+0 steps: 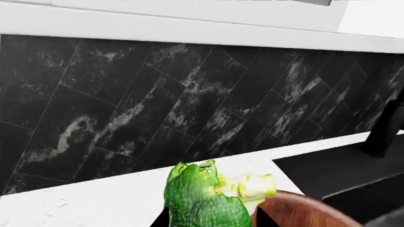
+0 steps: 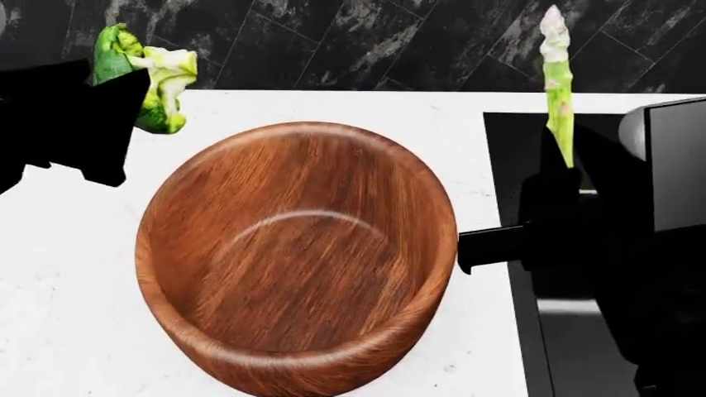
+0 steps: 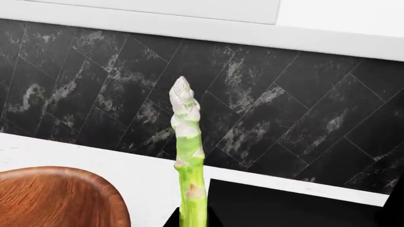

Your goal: Pick the broccolis and asparaguss from the sink and place them in one bowl. Place the onion in the other bowl. Then turn off the sink faucet.

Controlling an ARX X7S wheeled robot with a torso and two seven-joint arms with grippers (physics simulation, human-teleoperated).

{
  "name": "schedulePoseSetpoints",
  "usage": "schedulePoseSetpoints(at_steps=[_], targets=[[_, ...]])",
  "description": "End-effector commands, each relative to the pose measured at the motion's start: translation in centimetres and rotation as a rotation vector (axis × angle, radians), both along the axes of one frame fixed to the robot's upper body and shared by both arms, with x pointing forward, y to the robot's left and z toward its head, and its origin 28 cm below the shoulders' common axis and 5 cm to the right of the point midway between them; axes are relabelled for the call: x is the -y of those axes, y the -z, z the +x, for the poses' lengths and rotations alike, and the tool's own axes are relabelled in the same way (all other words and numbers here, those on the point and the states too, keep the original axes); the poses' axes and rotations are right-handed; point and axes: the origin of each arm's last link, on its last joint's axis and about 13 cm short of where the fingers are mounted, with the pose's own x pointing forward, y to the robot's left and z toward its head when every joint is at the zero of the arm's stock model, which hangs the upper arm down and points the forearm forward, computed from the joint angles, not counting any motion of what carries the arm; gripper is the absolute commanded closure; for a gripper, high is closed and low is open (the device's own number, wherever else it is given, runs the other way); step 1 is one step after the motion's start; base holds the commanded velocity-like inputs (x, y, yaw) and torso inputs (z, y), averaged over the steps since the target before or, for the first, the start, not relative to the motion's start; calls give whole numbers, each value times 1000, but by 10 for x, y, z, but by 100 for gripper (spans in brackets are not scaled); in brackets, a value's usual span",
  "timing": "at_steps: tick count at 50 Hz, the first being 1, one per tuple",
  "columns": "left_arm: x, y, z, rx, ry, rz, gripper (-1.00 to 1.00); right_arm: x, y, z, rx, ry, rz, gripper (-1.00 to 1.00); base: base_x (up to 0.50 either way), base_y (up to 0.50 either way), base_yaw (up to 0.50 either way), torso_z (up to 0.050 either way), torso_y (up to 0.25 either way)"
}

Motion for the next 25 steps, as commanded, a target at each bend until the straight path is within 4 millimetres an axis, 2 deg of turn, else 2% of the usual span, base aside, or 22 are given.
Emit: schedulePoseSetpoints(at_steps=[1,6,8,19,25], targets=[[43,-22,15,-128,286,12,100,0,-9,-11,-19,4,3,100,0,0,0,0,0],[56,-29,10,-149,360,61,100,-1,-10,-10,-12,11,32,100,0,0,0,0,0],[60,-28,12,-198,333,59,100,-1,-11,-10,-6,12,35,100,0,0,0,0,0],[76,-6,0,-256,364,155,100,0,-3,-9,-28,11,72,100,0,0,0,0,0],[77,-3,3,-259,347,173,100,1,-1,-12,-25,22,87,100,0,0,0,0,0]])
